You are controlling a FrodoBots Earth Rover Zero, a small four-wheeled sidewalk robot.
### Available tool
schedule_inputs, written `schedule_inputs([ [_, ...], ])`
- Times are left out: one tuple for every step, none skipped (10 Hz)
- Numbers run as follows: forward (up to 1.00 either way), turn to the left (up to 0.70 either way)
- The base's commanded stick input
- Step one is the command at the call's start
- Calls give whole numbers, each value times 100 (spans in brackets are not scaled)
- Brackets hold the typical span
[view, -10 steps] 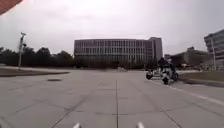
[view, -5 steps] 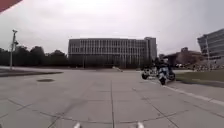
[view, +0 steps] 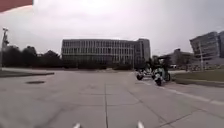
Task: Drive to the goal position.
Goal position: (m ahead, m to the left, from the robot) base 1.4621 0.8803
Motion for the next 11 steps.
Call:
schedule_inputs([
  [45, 0],
  [45, 0],
  [45, 0],
  [45, 0],
  [45, 0],
  [45, 0],
  [45, 0],
  [45, 0],
  [45, 0],
  [45, 0],
  [45, 0],
])
